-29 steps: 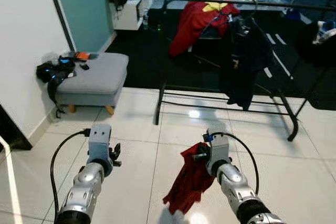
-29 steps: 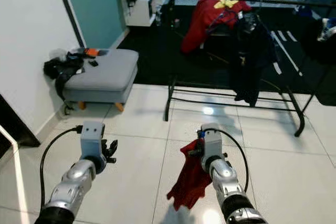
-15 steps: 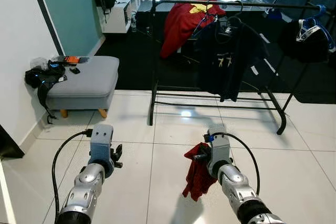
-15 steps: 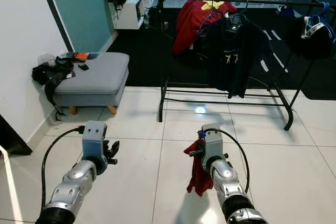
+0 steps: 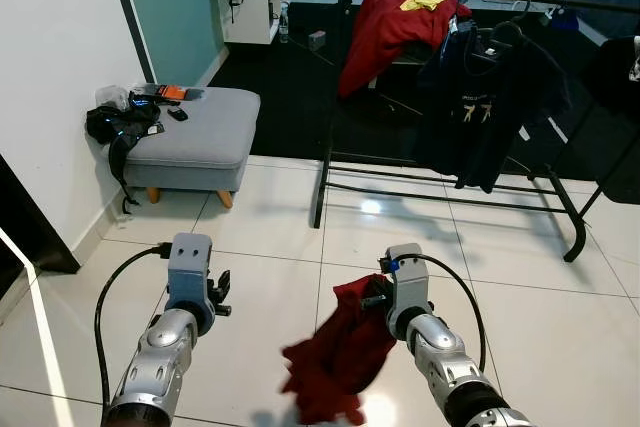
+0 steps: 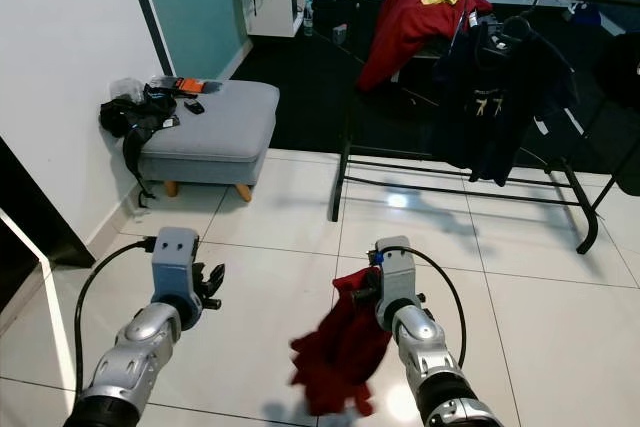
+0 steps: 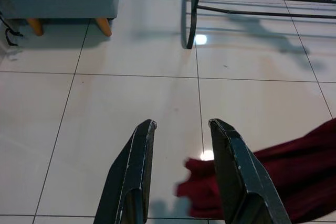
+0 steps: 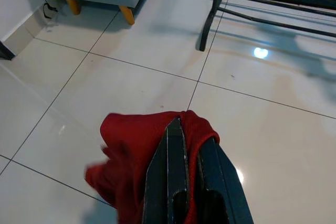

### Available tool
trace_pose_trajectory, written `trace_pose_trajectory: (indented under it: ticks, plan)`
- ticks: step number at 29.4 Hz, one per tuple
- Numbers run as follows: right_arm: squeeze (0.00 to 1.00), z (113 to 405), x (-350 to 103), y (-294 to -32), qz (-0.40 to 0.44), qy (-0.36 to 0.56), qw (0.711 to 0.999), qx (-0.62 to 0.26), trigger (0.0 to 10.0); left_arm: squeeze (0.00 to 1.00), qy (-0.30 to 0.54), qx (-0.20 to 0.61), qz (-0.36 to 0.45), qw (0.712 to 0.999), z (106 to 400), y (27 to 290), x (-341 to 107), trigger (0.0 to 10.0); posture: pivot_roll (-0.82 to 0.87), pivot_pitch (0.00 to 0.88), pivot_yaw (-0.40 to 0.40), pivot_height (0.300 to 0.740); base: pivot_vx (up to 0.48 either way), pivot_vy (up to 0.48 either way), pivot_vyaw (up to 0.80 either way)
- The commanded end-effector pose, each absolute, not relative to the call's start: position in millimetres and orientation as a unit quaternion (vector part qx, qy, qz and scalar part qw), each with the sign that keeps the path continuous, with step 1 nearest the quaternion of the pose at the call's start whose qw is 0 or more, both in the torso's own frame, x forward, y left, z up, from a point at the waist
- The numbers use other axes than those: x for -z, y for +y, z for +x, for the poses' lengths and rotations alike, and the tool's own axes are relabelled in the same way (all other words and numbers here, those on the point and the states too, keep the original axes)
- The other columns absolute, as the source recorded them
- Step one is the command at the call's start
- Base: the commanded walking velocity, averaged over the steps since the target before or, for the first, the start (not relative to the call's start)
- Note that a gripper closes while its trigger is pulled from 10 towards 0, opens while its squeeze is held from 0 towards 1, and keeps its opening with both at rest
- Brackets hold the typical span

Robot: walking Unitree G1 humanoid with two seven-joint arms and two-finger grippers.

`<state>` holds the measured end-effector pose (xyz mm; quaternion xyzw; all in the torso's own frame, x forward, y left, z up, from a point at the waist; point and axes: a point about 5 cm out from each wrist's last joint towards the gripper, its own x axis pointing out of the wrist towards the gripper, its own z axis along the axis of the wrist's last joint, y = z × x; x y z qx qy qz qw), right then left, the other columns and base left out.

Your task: Hang hanger

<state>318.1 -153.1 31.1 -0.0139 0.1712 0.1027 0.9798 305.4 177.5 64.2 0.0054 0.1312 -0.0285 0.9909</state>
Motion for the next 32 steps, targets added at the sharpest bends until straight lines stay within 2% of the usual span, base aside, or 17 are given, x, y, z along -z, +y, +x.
trace_pose_trajectory:
  ticks: [1,6,8,11,19,22,24,25,26,29,30,31,32]
  plan:
    - [0.0,324,-39,-156,-0.016,0.156,0.983,-0.098,10.0,0.0,0.132,0.028,0.01,0.991,306,178,-64,10.0,0.11,0.022,0.012,0.74,0.0,0.0,0.0]
    - [0.0,325,-41,-158,-0.016,0.154,0.984,-0.093,10.0,0.0,0.135,0.034,0.04,0.989,308,177,-64,10.0,0.11,0.016,0.017,0.74,0.0,-0.192,0.0]
    - [0.0,325,-41,-159,-0.015,0.152,0.984,-0.088,10.0,0.0,0.148,0.008,-0.016,0.989,309,180,-62,10.0,0.1,0.013,0.033,0.74,0.0,-0.24,0.0]
    - [0.0,325,-42,-160,-0.012,0.149,0.985,-0.084,10.0,0.0,0.163,0.002,-0.033,0.986,310,182,-58,10.0,0.1,0.012,0.032,0.74,0.0,0.0,0.0]
    - [0.0,324,-42,-158,-0.009,0.148,0.985,-0.087,10.0,0.0,0.17,0.006,-0.003,0.985,311,181,-60,10.0,0.11,0.009,0.027,0.74,0.0,0.0,0.0]
    - [0.0,333,-53,-154,-0.006,0.134,0.986,-0.097,10.0,0.0,0.182,0.015,0.05,0.982,312,184,-59,10.0,0.1,0.008,0.031,0.74,0.0,0.0,0.0]
    - [0.0,333,-53,-154,-0.006,0.134,0.986,-0.097,10.0,0.0,0.182,0.015,0.05,0.982,312,184,-59,10.0,0.1,0.008,0.031,0.74,0.0,0.0,0.0]
    - [0.0,340,-64,-149,-0.007,0.121,0.985,-0.121,10.0,0.0,0.171,0.029,0.067,0.983,313,186,-63,10.0,0.09,0.008,0.035,0.74,0.0,0.0,0.0]
    - [0.0,347,-77,-143,-0.016,0.112,0.979,-0.17,10.0,0.0,0.163,0.056,0.051,0.984,314,185,-69,10.0,0.1,0.009,0.035,0.74,0.0,0.0,0.0]
    - [0.0,350,-86,-139,-0.024,0.108,0.971,-0.213,10.0,0.0,0.158,0.079,0.028,0.984,315,184,-73,10.0,0.09,0.011,0.034,0.74,0.0,0.0,0.0]
    - [0.0,354,-106,-138,-0.038,0.1,0.953,-0.284,10.0,0.0,0.139,0.134,0.027,0.981,313,181,-82,10.0,0.08,0.014,0.033,0.74,0.0,0.0,0.0]
    - [0.0,354,-106,-138,-0.038,0.1,0.953,-0.284,10.0,0.0,0.139,0.134,0.027,0.981,313,181,-82,10.0,0.08,0.014,0.033,0.74,0.0,0.0,0.0]
    - [0.0,355,-122,-139,-0.048,0.094,0.935,-0.338,10.0,0.0,0.127,0.177,0.035,0.975,310,178,-88,10.0,0.08,0.014,0.033,0.74,0.0,0.0,0.0]
